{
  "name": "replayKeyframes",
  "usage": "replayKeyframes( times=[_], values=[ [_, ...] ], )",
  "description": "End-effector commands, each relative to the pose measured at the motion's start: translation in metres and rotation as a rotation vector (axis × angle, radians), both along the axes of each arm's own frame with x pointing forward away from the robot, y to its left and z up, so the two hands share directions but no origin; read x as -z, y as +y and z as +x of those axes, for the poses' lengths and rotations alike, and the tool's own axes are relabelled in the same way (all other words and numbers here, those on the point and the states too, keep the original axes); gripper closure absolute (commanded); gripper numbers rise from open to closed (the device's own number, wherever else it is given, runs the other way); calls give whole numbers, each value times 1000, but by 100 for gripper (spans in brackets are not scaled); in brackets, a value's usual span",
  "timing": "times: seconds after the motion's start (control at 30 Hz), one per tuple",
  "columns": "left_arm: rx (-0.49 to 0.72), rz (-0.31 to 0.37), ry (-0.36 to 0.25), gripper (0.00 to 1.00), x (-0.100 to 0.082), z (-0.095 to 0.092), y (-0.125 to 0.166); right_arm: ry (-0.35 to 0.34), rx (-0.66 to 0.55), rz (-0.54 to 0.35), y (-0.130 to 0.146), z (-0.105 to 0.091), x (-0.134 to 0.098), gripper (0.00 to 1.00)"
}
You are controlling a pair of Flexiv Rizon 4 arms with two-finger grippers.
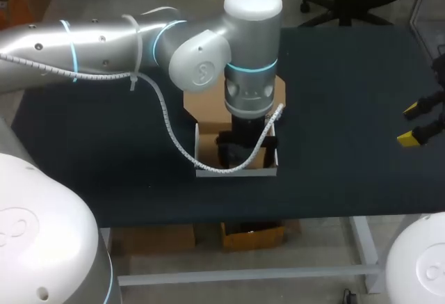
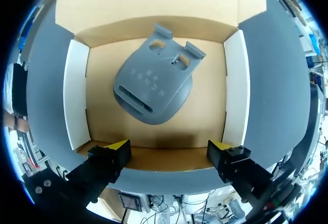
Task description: Assemble the packaging by folding the flat box into shape, placing the metal phone stand inside, and closing the box properly
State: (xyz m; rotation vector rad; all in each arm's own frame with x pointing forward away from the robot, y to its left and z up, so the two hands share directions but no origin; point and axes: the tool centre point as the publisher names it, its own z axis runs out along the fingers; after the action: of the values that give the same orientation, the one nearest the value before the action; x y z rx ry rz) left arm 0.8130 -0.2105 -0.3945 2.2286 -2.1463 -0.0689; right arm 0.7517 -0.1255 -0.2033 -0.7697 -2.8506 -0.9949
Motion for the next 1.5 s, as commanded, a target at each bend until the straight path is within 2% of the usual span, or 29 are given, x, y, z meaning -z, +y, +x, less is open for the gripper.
replayKeyframes(
  times=[0.03,0.8,1.1,1.2,1.5],
  values=[
    [-7,3,-3,0,2,-9,-4,0,-2,2,-1,0,-1,0],
    [-38,3,2,0,-3,-34,-9,0,-2,2,-1,0,-1,0],
    [-35,-4,-22,0,-5,-32,-6,0,-2,2,-1,0,-1,0],
    [-19,-18,-49,0,-11,-31,-3,0,-2,2,-1,0,-1,0],
    [50,-54,-132,0,-43,-28,15,0,-2,2,-1,0,-1,0]
  ],
)
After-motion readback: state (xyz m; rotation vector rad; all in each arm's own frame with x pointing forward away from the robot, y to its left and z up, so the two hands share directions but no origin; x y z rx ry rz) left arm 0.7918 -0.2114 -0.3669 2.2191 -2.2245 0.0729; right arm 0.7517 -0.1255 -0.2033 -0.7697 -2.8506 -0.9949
